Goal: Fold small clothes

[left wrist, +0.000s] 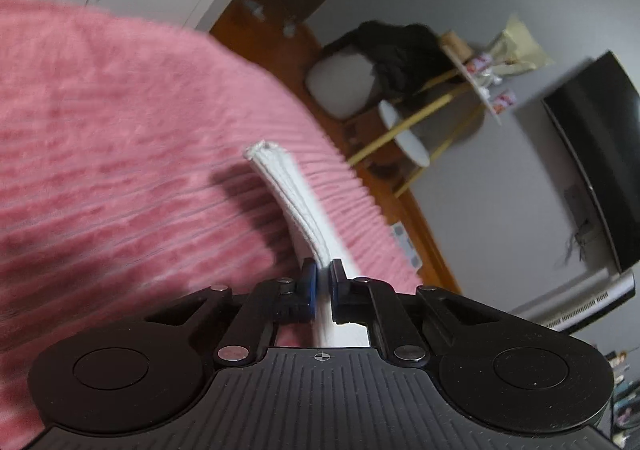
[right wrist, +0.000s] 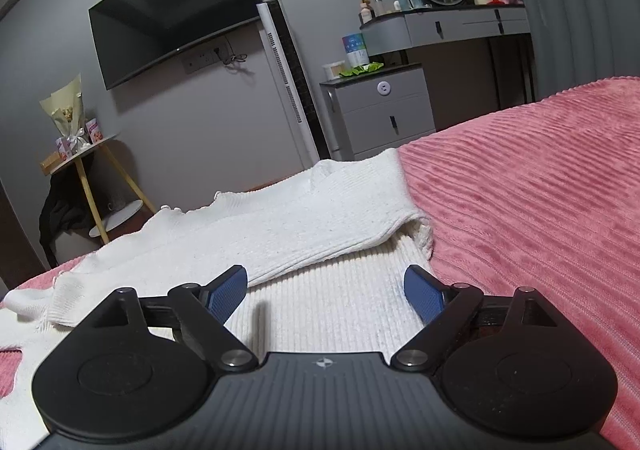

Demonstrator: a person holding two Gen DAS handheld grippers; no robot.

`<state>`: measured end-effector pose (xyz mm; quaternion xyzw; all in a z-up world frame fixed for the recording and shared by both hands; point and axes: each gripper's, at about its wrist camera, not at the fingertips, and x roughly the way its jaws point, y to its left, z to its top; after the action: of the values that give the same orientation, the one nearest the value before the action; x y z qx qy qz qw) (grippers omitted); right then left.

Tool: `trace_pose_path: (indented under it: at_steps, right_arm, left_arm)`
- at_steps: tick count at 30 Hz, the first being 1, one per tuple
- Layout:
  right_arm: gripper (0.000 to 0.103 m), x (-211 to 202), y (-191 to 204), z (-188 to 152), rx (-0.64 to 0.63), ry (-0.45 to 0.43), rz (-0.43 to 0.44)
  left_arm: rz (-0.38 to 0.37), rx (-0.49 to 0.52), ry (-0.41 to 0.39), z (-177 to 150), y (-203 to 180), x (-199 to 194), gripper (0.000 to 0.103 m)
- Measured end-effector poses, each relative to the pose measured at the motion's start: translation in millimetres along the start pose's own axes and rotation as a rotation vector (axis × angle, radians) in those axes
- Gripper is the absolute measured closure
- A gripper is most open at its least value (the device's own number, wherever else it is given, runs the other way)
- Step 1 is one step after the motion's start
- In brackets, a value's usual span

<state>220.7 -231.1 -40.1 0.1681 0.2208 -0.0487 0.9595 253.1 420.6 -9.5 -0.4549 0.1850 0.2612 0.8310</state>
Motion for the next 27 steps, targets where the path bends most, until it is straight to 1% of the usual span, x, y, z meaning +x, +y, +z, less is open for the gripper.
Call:
trace_pose_path:
  at_steps: [2,4,5,6,7,10,12,14,15,16,18,20,21,22,23,24,25,26,27]
  right_arm:
    - [0.017,-0.2,-1.0,-1.4,0.009,-0.005,0.007]
    - [0.017,-0.2,-4.1,-1.4,0.027,-0.006,0.016]
    - [0.017,-0.4,-5.5,-1.9,0.034,-0.008,0.021]
    - [0.017,-0.5,-6.4,-1.9,0.038,-0.007,0.023]
    - [0.017,-0.1,-6.6,-2.1,0.039,-0.006,0.024]
    - [0.016,0.0,-6.2,-2.4,0.041,-0.007,0.025]
    - [0.016,-0.3,-7.6,-2.9,0.05,-0.008,0.031]
    - [0.016,-0.7,-9.4,-3.2,0.061,-0.009,0.037]
    - [0.016,-1.0,-9.9,-3.8,0.065,-0.01,0.04]
    - [0.016,-1.3,-10.6,-3.9,0.07,-0.011,0.044]
    - [0.016,-1.8,-13.1,-4.0,0.08,-0.013,0.052]
    - [0.016,-1.6,-15.6,-4.0,0.092,-0.012,0.061]
    - [0.015,-1.2,-16.4,-3.5,0.096,-0.01,0.065]
    - [0.014,-0.8,-16.6,-3.5,0.097,-0.007,0.068]
    - [0.014,-0.2,-15.8,-2.6,0.094,-0.003,0.069]
    - [0.013,0.1,-14.4,-1.6,0.088,0.004,0.068]
    - [0.013,0.1,-12.7,0.1,0.079,0.009,0.064]
    - [0.013,-1.5,-10.3,2.7,0.07,0.014,0.06]
    - [0.013,-4.6,-6.9,6.5,0.064,0.018,0.066]
  left_arm:
    - [-0.044,0.122,-0.018,-10.0,-27.8,-13.9,0.095]
    - [-0.089,0.274,-0.026,-27.4,-61.7,-30.4,0.095]
    - [-0.119,0.34,-0.02,-39.2,-79.2,-39.6,0.095]
    - [-0.165,0.401,-0.014,-53.2,-96.6,-50.0,0.095]
    - [-0.213,0.461,-0.01,-69.9,-114.0,-61.0,0.095]
    - [-0.344,0.628,0.042,-130.5,-162.6,-91.8,0.095]
    - [-0.424,0.68,0.094,-176.3,-183.1,-106.4,0.095]
    - [-0.457,0.726,0.176,-222.6,-198.3,-111.5,0.095]
    - [-0.447,0.755,0.208,-246.2,-202.1,-112.5,0.094]
    - [-0.419,0.774,0.228,-266.9,-202.3,-113.6,0.093]
    - [-0.357,0.749,0.27,-295.6,-191.7,-120.4,0.091]
    - [-0.301,0.666,0.291,-307.2,-172.1,-133.8,0.083]
    - [-0.267,0.632,0.295,-308.0,-161.4,-140.9,0.072]
    - [-0.225,0.608,0.281,-306.7,-148.6,-148.3,0.066]
    - [-0.187,0.603,0.253,-308.3,-137.4,-156.9,0.064]
    - [-0.156,0.635,0.227,-307.9,-129.9,-161.4,0.064]
    - [-0.132,0.69,0.2,-308.4,-128.4,-161.6,0.061]
    - [-0.114,0.746,0.162,-308.8,-124.8,-161.4,0.06]
    - [-0.1,0.779,0.121,-307.9,-118.7,-160.7,0.058]
